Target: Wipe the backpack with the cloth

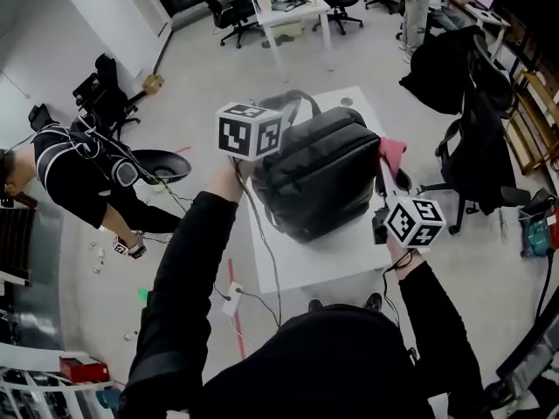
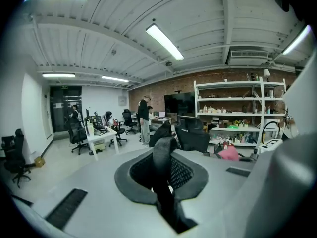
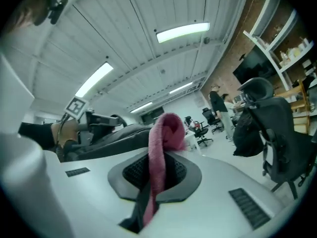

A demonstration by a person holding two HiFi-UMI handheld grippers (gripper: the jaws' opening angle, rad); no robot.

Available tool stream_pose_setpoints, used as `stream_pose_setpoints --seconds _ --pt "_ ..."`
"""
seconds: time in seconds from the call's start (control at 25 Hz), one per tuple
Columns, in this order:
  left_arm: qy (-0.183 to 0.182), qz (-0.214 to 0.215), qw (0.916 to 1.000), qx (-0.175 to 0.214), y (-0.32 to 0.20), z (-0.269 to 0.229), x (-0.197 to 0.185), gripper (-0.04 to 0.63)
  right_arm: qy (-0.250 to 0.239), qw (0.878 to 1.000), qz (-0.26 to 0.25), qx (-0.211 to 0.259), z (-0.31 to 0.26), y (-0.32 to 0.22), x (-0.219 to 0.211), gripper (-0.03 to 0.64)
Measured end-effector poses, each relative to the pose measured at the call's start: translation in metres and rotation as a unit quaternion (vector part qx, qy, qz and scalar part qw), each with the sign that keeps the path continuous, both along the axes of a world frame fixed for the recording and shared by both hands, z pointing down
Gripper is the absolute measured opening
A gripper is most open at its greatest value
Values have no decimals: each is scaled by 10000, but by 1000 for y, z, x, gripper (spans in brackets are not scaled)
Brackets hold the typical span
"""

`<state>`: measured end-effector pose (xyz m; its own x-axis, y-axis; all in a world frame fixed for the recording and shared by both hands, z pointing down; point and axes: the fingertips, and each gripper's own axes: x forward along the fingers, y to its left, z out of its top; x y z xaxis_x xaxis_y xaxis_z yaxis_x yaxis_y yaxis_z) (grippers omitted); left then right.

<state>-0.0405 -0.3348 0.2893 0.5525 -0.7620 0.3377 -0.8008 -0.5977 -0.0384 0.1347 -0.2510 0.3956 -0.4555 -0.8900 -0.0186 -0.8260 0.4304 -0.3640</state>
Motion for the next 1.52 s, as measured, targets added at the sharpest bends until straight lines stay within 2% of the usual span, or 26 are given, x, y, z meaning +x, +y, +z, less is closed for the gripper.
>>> stream_pose_setpoints --seconds 0.08,0.16,0.32,0.4,0.48,0.52,0.6,0.72,0.84,1.0,1.12,1.24,1.36,1.44,1.52 --pt "-82 -131 9999 -46 -2 2 2 26 188 9974 -700 47 8 26 -50 31" --pt "-100 -238 9996 -115 -5 4 2 26 361 9869 -1573 59 17 56 -108 31" --pt "-220 -443 9987 -148 -8 9 1 26 589 9489 -3101 41 35 110 -208 31" --pt "-267 -514 9982 -170 -9 11 1 26 578 9335 -3540 -26 45 127 -231 31" --pt "-272 -555 9979 -190 -9 12 0 27 472 9249 -3771 -115 51 135 -234 31" --pt "-250 -560 9979 -199 -9 12 0 26 423 9244 -3788 -169 54 134 -228 31" --pt "-227 -553 9980 -197 -11 13 -1 26 291 9349 -3518 -371 65 117 -203 31" --pt "-324 -497 9981 -147 -13 16 0 26 -173 9629 -2541 -896 88 68 -134 31" --pt "-391 -403 9984 -112 -12 16 2 26 -612 9801 -1486 -1165 93 22 -48 31" --pt "-361 -382 9986 -100 -15 16 -1 26 -951 9899 -350 -993 76 -14 46 31" --pt "-360 -353 9987 -104 -20 17 1 26 -1045 9909 101 -846 67 -25 76 29" --pt "-380 -305 9988 -102 -26 16 0 26 -857 9931 -154 -787 68 -12 40 30" --pt "-414 -287 9986 -152 -31 16 -8 26 -519 9902 -1016 -809 78 25 -53 29" --pt "-421 -270 9986 -190 -34 16 -11 26 -246 9790 -1856 -805 83 56 -126 29" --pt "-466 -249 9984 -217 -36 17 -11 26 16 9594 -2734 -693 81 89 -193 29"
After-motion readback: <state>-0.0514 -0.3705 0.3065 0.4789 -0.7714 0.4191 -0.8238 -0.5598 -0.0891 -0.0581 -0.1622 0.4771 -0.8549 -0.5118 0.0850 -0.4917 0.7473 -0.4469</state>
